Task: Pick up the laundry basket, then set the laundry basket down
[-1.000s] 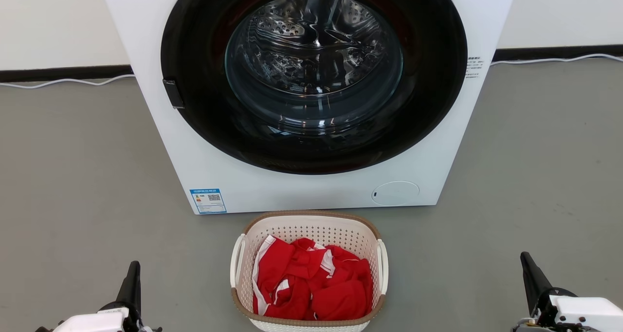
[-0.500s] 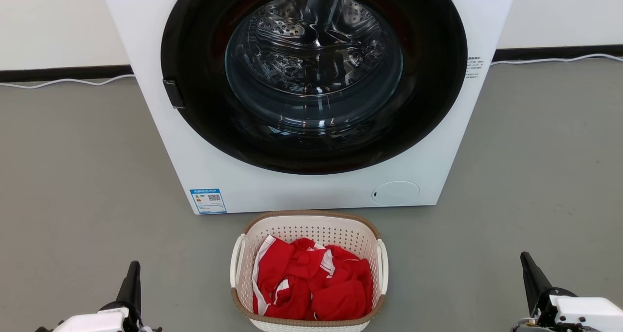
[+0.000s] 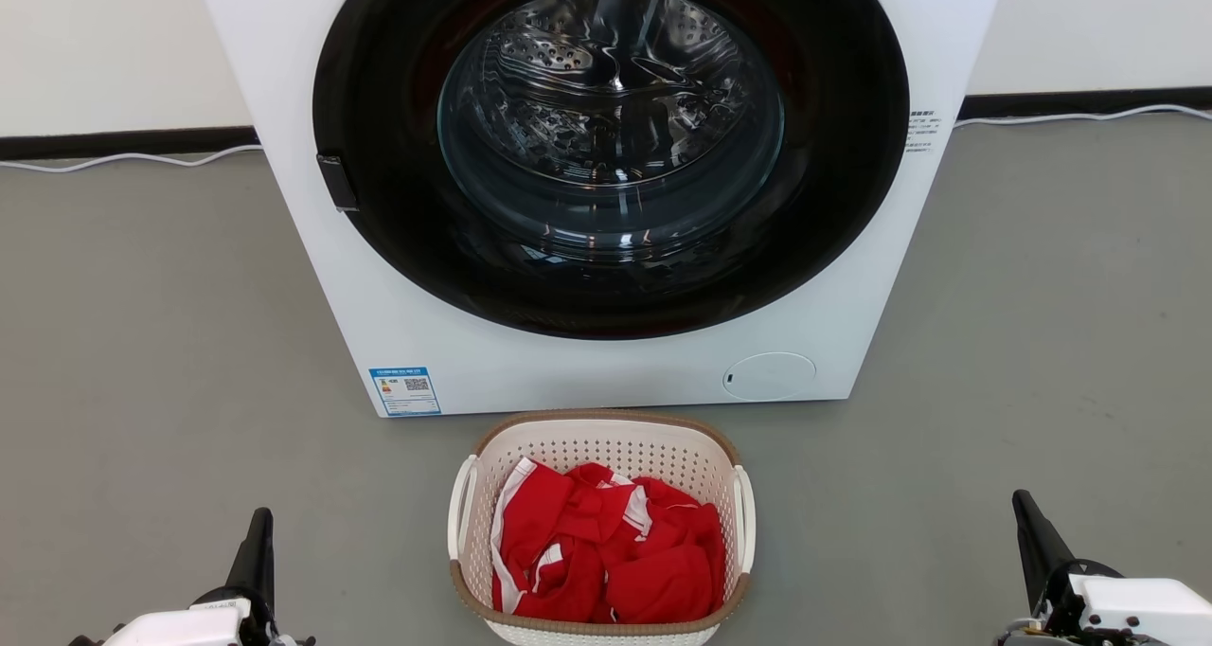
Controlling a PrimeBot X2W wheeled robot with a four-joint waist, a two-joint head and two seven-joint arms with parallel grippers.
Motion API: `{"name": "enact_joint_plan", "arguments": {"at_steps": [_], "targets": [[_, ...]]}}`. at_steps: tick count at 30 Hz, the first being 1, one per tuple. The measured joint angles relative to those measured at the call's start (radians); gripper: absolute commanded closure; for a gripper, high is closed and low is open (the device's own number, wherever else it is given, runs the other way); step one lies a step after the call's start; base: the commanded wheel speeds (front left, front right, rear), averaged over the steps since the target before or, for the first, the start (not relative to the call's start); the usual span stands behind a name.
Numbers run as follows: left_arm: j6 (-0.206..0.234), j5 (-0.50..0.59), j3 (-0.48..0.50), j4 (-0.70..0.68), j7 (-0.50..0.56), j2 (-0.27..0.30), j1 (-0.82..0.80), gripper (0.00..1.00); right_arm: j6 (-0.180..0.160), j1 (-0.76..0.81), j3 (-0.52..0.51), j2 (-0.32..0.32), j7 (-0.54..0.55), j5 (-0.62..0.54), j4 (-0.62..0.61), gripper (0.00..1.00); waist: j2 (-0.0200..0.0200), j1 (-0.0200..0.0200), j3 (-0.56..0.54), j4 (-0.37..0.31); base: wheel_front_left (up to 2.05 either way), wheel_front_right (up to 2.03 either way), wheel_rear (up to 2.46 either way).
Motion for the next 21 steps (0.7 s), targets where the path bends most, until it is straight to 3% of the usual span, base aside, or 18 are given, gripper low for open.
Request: {"name": "enact_joint_plan", "arguments": {"at_steps": [21], "targets": [[0.000, 0.000, 0.000, 0.000, 0.000, 0.000, 0.000, 1.00, 0.000, 0.000, 0.000, 0.000, 0.000, 0.000, 0.000, 1.00, 0.0000, 0.0000, 0.000, 0.000, 0.00, 0.00, 0.00]]}}
